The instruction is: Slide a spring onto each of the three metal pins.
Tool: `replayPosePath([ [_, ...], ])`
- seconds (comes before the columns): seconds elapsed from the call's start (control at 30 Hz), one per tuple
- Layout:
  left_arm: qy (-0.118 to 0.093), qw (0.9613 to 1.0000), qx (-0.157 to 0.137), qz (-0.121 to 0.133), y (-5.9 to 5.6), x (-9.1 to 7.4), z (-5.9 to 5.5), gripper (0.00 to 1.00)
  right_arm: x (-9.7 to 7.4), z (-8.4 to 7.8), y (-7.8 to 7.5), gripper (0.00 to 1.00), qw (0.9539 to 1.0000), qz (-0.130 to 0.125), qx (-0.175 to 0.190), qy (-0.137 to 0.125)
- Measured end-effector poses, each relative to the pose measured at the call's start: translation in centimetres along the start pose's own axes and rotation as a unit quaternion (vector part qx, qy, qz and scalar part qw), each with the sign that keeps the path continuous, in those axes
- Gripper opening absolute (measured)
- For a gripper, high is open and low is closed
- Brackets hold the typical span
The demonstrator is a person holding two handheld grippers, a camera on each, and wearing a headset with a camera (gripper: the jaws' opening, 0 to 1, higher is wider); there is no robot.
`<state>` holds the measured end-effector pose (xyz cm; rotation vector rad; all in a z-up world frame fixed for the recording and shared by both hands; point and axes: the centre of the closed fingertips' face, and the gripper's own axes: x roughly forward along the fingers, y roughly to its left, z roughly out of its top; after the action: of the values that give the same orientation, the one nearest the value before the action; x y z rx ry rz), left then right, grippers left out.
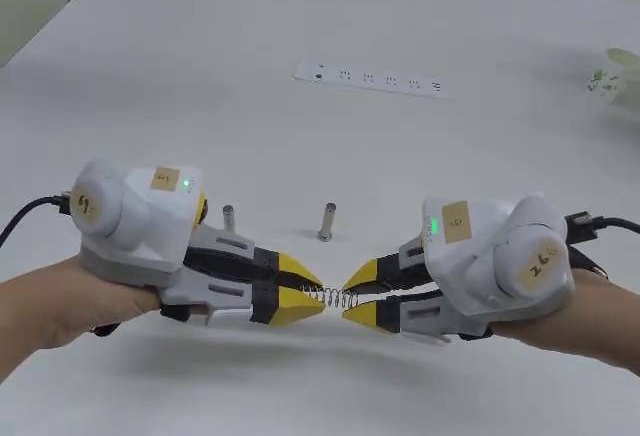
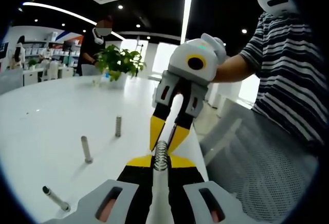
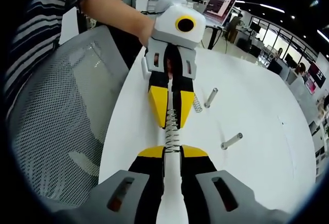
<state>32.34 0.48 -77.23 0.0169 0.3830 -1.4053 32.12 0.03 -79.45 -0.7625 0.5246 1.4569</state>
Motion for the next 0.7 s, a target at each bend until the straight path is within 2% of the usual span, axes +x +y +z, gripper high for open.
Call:
replayPosePath([
  [0.4,0.010,1.0000,0.001,-0.002,-0.14,0.09,-0.73,0.02,-0.11,0.17,0.16,0.07,0.9997,0.002,-0.024,0.004],
  [0.7,0.009,0.9999,0.005,0.002,0.11,-0.05,-0.70,0.02,-0.60,0.98,-0.35,0.07,0.9994,0.000,-0.036,0.001],
])
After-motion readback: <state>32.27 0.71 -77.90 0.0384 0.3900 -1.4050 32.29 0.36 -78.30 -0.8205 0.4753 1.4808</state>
